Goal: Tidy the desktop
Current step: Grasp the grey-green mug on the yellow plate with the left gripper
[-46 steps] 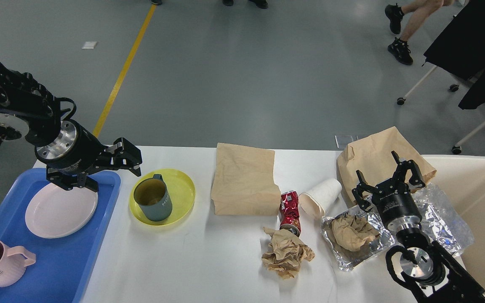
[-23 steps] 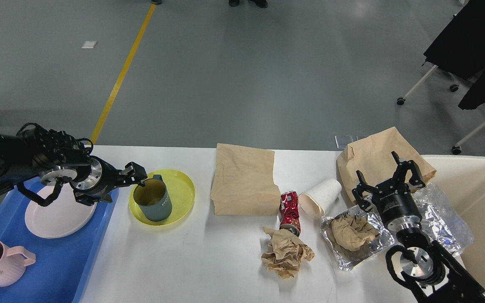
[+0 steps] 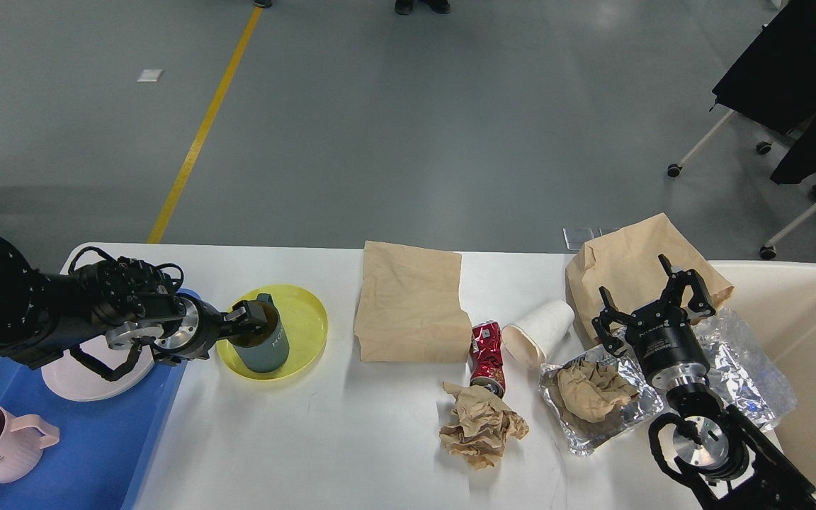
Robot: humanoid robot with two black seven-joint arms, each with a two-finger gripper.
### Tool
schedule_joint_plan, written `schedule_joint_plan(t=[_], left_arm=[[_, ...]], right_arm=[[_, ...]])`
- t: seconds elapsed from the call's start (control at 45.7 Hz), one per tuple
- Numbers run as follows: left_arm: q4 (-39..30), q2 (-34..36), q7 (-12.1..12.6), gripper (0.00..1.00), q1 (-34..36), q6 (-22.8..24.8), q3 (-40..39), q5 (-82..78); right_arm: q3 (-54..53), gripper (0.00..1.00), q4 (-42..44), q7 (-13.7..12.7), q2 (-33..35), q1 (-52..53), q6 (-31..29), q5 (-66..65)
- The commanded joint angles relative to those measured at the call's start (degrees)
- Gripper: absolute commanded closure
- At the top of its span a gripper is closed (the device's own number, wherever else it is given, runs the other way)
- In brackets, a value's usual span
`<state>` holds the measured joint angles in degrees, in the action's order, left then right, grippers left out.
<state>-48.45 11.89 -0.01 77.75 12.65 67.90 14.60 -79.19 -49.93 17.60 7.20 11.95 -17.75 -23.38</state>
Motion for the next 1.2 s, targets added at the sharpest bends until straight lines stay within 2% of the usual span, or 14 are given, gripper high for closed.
schedule_joint_plan(t=[0.0,0.066,0.131,0.241,0.394,0.591,0.722,1.029,1.116,1.182], left_arm=[[0.2,-0.2,-0.1,0.09,-1.0,-1.6,-0.6,-0.1],[0.8,-0.3,-0.1,0.11,-1.9,-1.8,-1.1,-0.2],[1.3,-0.7,-0.1,0.17,-2.2,-1.9,-1.0,-0.2],[1.4,-0.8,0.0,0.36,-2.2,-2.1,-0.8,-0.2],[1.5,-0.5,0.4,0.51,-2.3,-2.3,-0.9,-0.2],[2.0,-0.9,0.9,0.84,-2.3,-2.9,-0.8,-0.3],[2.0,-0.9,1.0,0.99,-2.3,-2.7,-0.7,-1.1],[2.0,-0.6,0.7,1.0,-2.2,-1.7,-0.8,-1.5],[1.2,-0.1,0.7,1.0,-0.9,0.5,-0.8,-1.5],[0.5,0.1,0.5,1.0,1.9,4.2,-0.2,-1.7]], right_arm=[[0.0,0.0,0.0,0.0,0.0,0.0,0.0,0.0],[0.0,0.0,0.0,0.1,0.0,0.0,-0.1,0.0],[0.0,0.0,0.0,0.0,0.0,0.0,0.0,0.0],[0.0,0.0,0.0,0.0,0.0,0.0,0.0,0.0],[0.0,0.0,0.0,0.1,0.0,0.0,0.0,0.0],[0.0,0.0,0.0,0.0,0.0,0.0,0.0,0.0],[0.0,0.0,0.0,0.0,0.0,0.0,0.0,0.0],[0.0,0.0,0.0,0.0,0.0,0.0,0.0,0.0],[0.0,0.0,0.0,0.0,0.0,0.0,0.0,0.0],[0.0,0.0,0.0,0.0,0.0,0.0,0.0,0.0]])
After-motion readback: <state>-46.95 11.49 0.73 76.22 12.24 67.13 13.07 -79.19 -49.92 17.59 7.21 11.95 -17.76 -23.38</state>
